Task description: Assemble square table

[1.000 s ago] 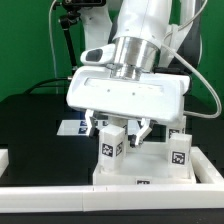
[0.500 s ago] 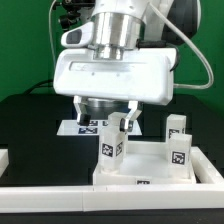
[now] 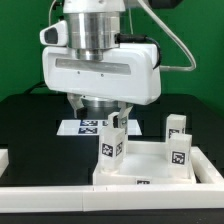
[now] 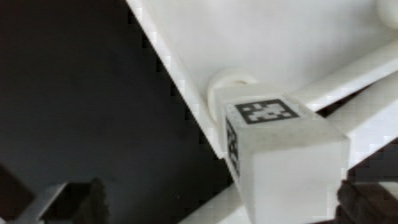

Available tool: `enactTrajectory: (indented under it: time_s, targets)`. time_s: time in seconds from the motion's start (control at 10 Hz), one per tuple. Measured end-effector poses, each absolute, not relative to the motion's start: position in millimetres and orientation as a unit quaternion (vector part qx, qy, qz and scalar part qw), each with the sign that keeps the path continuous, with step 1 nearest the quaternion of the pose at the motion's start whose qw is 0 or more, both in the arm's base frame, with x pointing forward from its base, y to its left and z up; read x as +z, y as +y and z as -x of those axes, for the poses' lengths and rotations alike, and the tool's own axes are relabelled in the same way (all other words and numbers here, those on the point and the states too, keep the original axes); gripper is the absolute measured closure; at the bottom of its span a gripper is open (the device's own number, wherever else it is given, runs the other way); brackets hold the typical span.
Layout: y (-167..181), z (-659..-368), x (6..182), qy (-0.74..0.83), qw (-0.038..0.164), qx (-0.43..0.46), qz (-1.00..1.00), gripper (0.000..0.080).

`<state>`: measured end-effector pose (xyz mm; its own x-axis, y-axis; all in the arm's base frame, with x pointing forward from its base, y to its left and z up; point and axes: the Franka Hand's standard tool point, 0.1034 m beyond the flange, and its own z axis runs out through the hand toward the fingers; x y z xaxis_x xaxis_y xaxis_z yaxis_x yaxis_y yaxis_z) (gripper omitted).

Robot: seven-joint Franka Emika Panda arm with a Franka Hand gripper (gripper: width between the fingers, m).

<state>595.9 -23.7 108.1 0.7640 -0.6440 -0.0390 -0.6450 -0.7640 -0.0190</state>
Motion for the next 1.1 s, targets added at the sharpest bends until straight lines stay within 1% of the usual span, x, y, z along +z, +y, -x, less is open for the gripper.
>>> enactTrajectory:
  time_s: [0.1,0.3,0.4,0.7,0.8,0.9,1.1]
  targets:
    - [-13,-597,103.4,0.346,0.014,0.008,0.938,0.0151]
    - [-5,-596,93.1,0.348,0.004,0.009,0.937,0.0151]
    - [-4,-597,91.2,0.349,0.002,0.008,0.937,0.0151]
    - [-11,-599,76.3,0.352,-0.009,-0.008,0.936,0.0151]
    - [-11,-599,76.3,0.361,-0.009,-0.008,0.932,0.019]
    - [-11,-599,76.1,0.373,-0.008,-0.008,0.928,0.019]
    - [-11,-599,76.0,0.423,-0.008,-0.008,0.906,0.0514]
